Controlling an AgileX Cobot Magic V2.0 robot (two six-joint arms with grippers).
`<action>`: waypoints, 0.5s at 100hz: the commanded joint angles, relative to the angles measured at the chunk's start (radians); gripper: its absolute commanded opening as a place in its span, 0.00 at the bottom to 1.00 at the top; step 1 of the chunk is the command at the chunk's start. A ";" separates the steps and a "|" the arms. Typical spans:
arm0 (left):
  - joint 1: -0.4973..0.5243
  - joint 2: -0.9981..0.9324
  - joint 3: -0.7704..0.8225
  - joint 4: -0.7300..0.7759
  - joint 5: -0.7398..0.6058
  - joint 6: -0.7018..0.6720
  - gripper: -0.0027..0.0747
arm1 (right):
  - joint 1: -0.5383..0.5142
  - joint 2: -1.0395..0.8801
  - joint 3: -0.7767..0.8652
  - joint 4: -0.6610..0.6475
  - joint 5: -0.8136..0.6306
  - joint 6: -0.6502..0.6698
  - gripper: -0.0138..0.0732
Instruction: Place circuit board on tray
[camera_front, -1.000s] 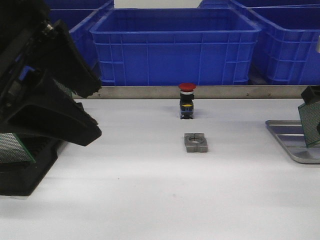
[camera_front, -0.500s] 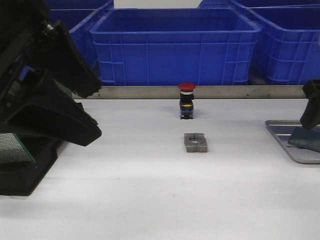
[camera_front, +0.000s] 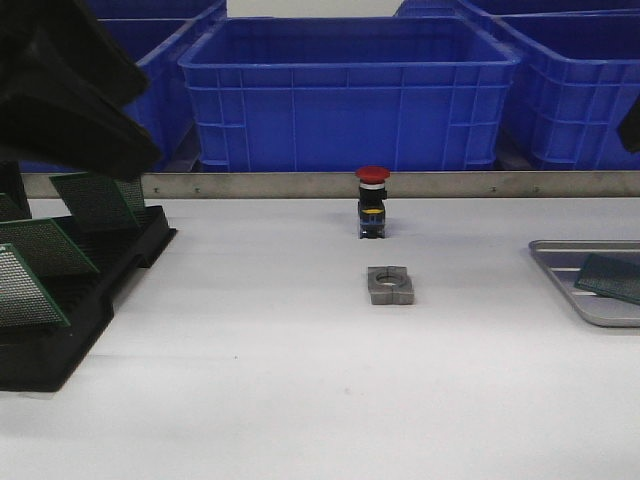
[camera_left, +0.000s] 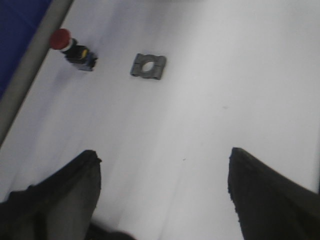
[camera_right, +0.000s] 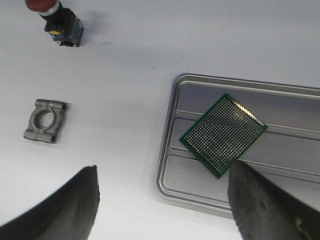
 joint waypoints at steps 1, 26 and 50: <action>0.057 -0.047 -0.035 0.016 0.005 -0.015 0.67 | -0.007 -0.069 -0.031 0.006 -0.021 -0.004 0.80; 0.220 -0.046 -0.016 0.121 0.150 -0.015 0.67 | -0.007 -0.127 -0.031 0.006 -0.021 -0.004 0.80; 0.240 -0.041 0.051 0.247 0.129 -0.013 0.67 | -0.007 -0.133 -0.031 0.007 -0.021 -0.004 0.80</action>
